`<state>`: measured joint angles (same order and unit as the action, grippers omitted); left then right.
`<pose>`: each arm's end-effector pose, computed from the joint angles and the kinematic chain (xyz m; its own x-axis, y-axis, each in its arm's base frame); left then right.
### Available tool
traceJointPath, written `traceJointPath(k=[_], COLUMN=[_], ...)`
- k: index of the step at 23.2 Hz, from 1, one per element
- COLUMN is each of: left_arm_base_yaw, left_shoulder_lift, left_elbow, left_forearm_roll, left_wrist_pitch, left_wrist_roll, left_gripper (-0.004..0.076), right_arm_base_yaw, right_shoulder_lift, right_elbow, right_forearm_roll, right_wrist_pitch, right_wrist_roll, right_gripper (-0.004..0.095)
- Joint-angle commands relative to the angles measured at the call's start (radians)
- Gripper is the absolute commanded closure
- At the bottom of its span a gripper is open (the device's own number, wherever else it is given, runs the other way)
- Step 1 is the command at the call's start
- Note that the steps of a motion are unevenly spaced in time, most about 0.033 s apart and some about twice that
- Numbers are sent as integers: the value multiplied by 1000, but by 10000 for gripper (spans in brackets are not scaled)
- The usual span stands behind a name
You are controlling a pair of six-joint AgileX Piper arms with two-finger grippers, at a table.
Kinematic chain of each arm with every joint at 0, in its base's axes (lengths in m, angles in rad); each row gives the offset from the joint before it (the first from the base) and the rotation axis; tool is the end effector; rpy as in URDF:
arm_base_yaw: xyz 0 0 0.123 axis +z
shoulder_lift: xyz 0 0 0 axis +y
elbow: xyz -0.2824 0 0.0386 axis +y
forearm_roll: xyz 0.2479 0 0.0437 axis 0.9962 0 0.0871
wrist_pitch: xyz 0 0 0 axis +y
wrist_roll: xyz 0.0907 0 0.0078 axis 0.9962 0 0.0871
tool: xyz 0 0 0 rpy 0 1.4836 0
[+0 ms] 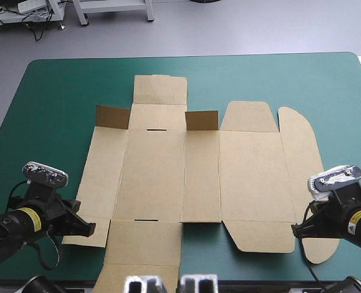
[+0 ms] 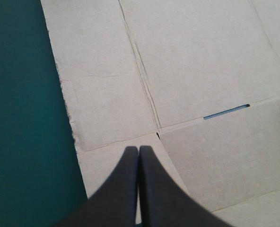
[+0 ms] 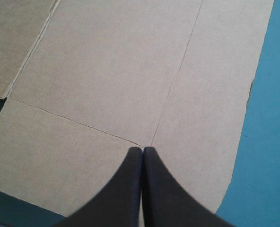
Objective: Fold the box
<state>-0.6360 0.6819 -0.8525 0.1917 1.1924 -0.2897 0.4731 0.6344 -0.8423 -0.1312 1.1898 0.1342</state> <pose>0.0864 -0.0438 0.3443 -0.7368 0.2793 -0.6157 0.3480 0.9374 0.0087 0.0813 0.0292 0.3450 -0.7229 -0.2752 -0.6338 -0.3241 0.9452 -0.0407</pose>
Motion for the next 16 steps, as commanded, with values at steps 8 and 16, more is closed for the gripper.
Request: traceJointPath(k=[8,16], left_arm_base_yaw=[-7,-7], left_shoulder_lift=[3,3], left_elbow=[-23,-23], left_forearm_roll=[11,1], left_wrist_pitch=[-47,-47], left_wrist_roll=[-10,-16], left_gripper=[733,732], right_arm_base_yaw=[-4,-4], right_shoulder_lift=[1,1], right_elbow=[-25,-25], right_forearm_roll=[-10,-10], right_wrist_pitch=[-40,-40], right_wrist_roll=[-5,-2], right_gripper=[927,926])
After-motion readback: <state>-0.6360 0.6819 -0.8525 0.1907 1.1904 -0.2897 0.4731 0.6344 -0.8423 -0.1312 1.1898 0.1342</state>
